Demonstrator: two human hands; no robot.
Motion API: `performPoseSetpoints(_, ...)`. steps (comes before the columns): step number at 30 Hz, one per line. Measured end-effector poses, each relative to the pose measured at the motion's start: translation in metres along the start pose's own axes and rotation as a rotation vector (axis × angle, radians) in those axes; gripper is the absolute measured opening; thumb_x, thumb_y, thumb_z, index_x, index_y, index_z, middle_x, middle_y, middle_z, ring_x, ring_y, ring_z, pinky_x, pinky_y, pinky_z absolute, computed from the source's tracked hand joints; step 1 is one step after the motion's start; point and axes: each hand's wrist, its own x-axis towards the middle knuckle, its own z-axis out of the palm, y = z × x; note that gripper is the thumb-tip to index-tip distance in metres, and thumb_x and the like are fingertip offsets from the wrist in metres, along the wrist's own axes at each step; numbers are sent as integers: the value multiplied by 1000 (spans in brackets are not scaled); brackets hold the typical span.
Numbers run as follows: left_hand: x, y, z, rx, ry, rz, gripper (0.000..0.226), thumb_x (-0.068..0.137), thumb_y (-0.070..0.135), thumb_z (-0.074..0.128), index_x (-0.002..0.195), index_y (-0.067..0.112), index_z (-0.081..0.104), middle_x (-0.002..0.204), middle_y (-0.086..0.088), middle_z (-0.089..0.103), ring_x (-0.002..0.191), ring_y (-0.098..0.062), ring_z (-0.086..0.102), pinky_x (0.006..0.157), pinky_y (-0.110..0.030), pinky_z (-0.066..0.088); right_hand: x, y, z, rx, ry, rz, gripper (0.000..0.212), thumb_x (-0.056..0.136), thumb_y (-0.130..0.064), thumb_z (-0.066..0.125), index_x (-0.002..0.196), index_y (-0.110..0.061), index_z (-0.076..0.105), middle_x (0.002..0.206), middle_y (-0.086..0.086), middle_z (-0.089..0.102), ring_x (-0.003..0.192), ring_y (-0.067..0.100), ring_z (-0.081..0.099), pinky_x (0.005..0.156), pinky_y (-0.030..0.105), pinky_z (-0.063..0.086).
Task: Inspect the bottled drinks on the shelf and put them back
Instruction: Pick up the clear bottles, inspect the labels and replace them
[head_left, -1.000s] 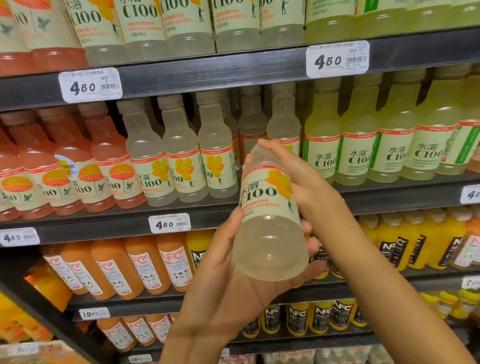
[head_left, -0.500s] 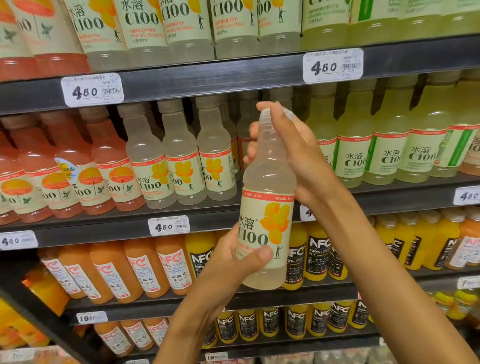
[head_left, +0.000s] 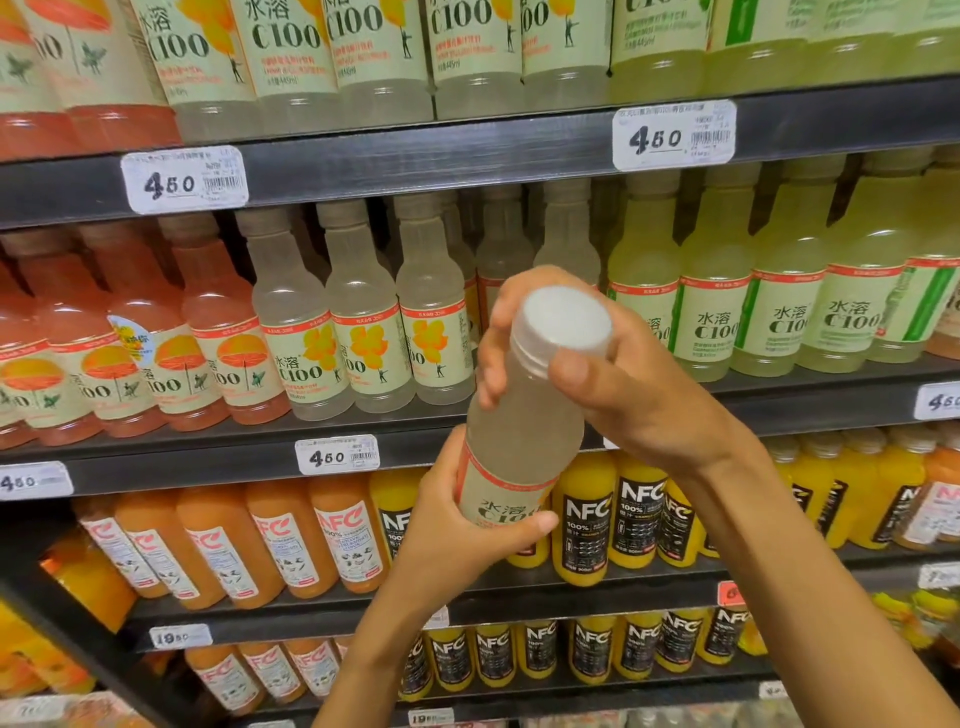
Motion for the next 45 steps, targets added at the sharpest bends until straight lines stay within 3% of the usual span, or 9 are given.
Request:
performPoseSetpoints(9, 5, -8, 2, 27, 27, 48, 71, 55, 17, 89, 117, 18, 55, 106, 16, 68, 97, -2, 65, 71, -10, 51, -2, -5, 0, -93, -142, -14, 37, 82, -38, 69, 108, -17, 54, 92, -1, 64, 88, 20, 62, 82, 33, 46)
performPoseSetpoints(12, 0, -6, -2, -23, -43, 5, 64, 56, 28, 86, 112, 26, 57, 101, 14, 71, 93, -4, 68, 69, -11, 52, 1, -1, -7, -81, -79, -46, 31, 79, -22, 68, 105, -14, 54, 88, 2, 65, 83, 21, 64, 79, 32, 49)
performPoseSetpoints(18, -8, 4, -2, -24, -240, -26, 41, 61, 31, 79, 96, 46, 64, 96, 8, 73, 89, -11, 71, 71, -18, 54, 11, 20, -19, 307, 71, 23, 57, 73, -50, 74, 108, -11, 51, 91, 7, 67, 79, 23, 67, 74, 33, 54)
performPoseSetpoints(22, -10, 7, 7, -62, -252, -43, 42, 66, 34, 76, 100, 52, 60, 100, 11, 71, 94, -7, 69, 73, -16, 53, 15, 33, -18, 342, 187, 65, 36, 88, -40, 62, 109, -13, 51, 75, 1, 63, 63, 16, 63, 64, 31, 53)
performPoseSetpoints(29, -11, 14, 13, -221, -93, -96, 43, 69, 52, 64, 110, 40, 60, 106, 6, 71, 99, -11, 68, 75, -18, 53, 21, 38, -29, 348, 507, 225, 31, 94, -41, 53, 111, -16, 52, 74, 0, 64, 65, 14, 63, 61, 29, 53)
performPoseSetpoints(34, -16, 19, 15, -560, -194, -254, 75, 70, 63, 68, 129, 19, 56, 112, -12, 69, 91, -25, 70, 71, -31, 56, 21, 41, -33, 544, 379, 299, 44, 86, -51, 53, 110, -15, 58, 87, 6, 67, 80, 17, 67, 71, 32, 56)
performPoseSetpoints(36, -16, 22, 18, -736, -289, -250, 70, 80, 61, 62, 131, 13, 55, 112, -17, 66, 85, -26, 67, 69, -36, 55, 21, 43, -29, 630, 331, 307, 51, 85, -50, 52, 119, -13, 53, 90, 6, 69, 81, 18, 68, 73, 32, 57)
performPoseSetpoints(40, -16, 17, 27, -817, -367, -252, 64, 91, 57, 48, 137, 13, 49, 119, -17, 63, 97, -27, 65, 84, -41, 54, 25, 39, -24, 766, 304, 288, 41, 83, -47, 54, 106, -14, 50, 72, 2, 62, 64, 14, 63, 67, 30, 56)
performPoseSetpoints(45, -10, 11, 10, -595, -257, -279, 80, 70, 73, 63, 133, 24, 55, 134, -12, 58, 125, -30, 53, 106, -44, 43, 21, 26, -29, 482, 404, 212, 29, 92, -42, 53, 101, -15, 49, 70, 1, 61, 63, 16, 63, 64, 30, 55)
